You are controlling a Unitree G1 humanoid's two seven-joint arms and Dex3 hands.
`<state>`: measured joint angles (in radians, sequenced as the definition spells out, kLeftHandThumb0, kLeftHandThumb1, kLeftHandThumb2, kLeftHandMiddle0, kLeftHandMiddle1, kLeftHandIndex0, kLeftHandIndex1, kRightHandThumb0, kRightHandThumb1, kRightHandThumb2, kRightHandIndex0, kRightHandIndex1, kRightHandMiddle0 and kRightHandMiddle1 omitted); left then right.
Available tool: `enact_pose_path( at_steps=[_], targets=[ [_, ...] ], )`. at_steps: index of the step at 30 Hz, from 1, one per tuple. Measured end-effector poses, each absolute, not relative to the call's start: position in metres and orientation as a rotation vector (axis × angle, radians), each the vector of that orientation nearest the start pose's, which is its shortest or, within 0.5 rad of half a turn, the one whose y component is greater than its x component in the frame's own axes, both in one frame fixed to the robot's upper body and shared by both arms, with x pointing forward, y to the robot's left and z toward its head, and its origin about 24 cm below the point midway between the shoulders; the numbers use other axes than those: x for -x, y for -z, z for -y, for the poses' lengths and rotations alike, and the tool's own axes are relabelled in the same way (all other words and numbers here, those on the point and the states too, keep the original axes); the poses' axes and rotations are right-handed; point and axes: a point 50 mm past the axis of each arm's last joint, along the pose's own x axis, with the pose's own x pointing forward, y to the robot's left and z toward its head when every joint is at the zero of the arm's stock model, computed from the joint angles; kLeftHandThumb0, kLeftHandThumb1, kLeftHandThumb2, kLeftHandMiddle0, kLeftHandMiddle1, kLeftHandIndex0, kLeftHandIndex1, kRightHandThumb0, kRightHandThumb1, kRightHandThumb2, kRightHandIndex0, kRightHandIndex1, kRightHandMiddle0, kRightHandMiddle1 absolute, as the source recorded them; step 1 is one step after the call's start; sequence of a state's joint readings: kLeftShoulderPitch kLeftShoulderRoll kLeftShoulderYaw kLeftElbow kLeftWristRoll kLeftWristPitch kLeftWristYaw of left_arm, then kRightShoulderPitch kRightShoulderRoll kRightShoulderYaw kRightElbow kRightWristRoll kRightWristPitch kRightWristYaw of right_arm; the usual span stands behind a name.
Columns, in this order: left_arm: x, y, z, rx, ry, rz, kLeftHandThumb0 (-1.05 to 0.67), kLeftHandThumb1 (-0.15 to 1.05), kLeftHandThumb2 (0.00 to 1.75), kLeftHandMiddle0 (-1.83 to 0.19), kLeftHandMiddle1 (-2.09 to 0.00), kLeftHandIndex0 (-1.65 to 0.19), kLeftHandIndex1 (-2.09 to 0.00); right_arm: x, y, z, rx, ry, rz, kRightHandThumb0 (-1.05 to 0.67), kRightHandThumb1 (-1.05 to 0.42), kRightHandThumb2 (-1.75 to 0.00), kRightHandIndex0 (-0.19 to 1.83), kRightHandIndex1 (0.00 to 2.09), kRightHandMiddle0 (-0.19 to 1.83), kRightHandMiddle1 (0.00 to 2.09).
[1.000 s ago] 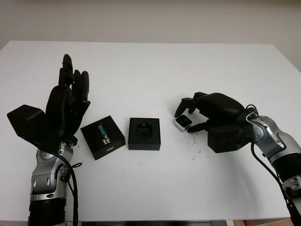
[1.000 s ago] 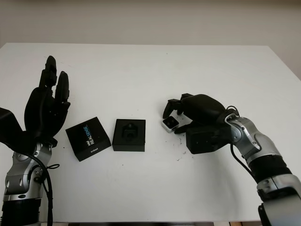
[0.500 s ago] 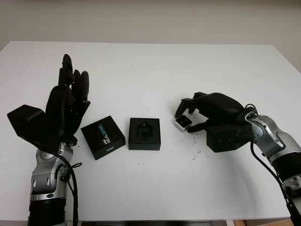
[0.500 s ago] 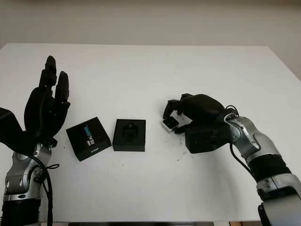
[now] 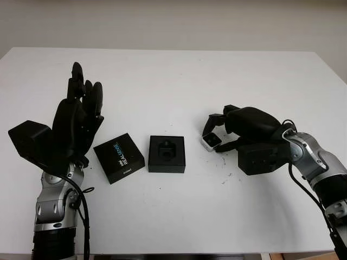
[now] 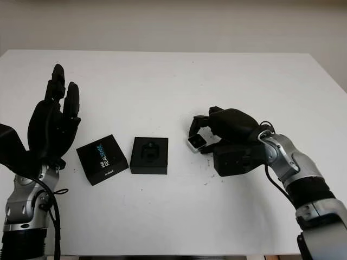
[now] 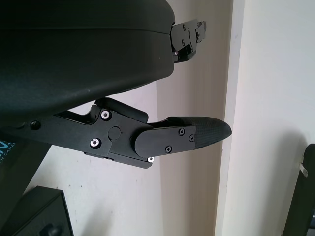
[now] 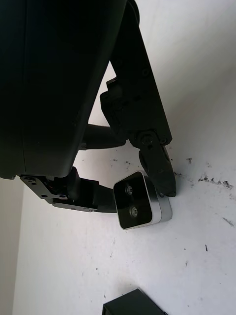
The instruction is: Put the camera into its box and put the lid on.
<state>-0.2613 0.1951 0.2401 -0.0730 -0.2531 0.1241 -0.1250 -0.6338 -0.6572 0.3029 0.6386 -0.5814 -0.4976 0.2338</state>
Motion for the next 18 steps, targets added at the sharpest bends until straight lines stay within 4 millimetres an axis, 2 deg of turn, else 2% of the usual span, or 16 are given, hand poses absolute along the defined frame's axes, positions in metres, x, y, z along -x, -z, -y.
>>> enact_pose_path(
  at_steps=[2, 4, 18],
  targets=[
    [-0.292, -0.13, -0.215, 0.073, -0.011, 0.252, -0.6, 1.05, 0.47, 0.19, 0.0, 0.19, 0.0, -0.346, -0.112, 0.209, 1.307, -0.535, 0.198, -0.34, -0.96, -0.05, 0.27, 0.51, 0.38, 1.39],
    [-0.292, -0.13, -0.216, 0.073, -0.013, 0.251, -0.6, 1.05, 0.47, 0.19, 0.0, 0.19, 0.0, -0.346, -0.112, 0.212, 1.254, -0.508, 0.182, -0.34, -0.96, -0.05, 0.31, 0.34, 0.37, 1.41],
    [-0.29, -0.126, -0.216, 0.071, -0.011, 0.231, -0.59, 1.05, 0.49, 0.19, 0.0, 0.19, 0.0, -0.34, -0.098, 0.215, 0.969, -0.437, 0.152, -0.31, -0.98, -0.05, 0.32, 0.23, 0.3, 1.5]
  ],
)
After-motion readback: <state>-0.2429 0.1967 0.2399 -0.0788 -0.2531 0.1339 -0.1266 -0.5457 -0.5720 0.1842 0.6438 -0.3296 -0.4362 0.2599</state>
